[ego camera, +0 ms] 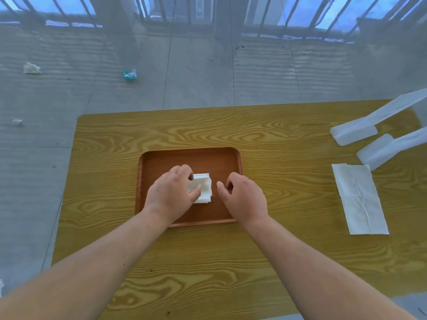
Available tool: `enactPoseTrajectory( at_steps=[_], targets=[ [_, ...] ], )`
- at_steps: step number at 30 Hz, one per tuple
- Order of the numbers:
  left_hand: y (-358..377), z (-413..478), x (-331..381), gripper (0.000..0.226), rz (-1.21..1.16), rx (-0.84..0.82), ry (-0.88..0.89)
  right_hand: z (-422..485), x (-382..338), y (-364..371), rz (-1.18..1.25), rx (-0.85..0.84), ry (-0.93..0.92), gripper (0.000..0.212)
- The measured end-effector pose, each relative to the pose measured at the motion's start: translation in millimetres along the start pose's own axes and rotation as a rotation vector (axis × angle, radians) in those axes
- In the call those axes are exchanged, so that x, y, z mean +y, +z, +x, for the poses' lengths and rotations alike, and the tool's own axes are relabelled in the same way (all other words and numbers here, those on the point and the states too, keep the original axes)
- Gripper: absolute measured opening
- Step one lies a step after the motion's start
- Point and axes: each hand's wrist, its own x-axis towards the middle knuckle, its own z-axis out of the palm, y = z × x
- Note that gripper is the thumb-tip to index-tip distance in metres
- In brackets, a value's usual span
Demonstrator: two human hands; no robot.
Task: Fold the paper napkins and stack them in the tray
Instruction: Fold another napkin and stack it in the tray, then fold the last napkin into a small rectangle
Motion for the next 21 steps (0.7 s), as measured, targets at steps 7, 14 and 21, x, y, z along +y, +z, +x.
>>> enactPoseTrajectory(
  at_steps=[7,14,21],
  targets=[
    [32,17,90,0.080,0.230,-0.291,0.428,-32,115,-53,-0.152,0.053,0.189,0.074],
    [81,24,140,0.088,0.430,-0.535,0.492,-59,208,-94,-0.241,-0.010,0.472,0.087],
    [98,22,162,0.083,0.485,-0.510,0.482,-83,233,-95,-0.200,-0.093,0.471,0.080]
  ],
)
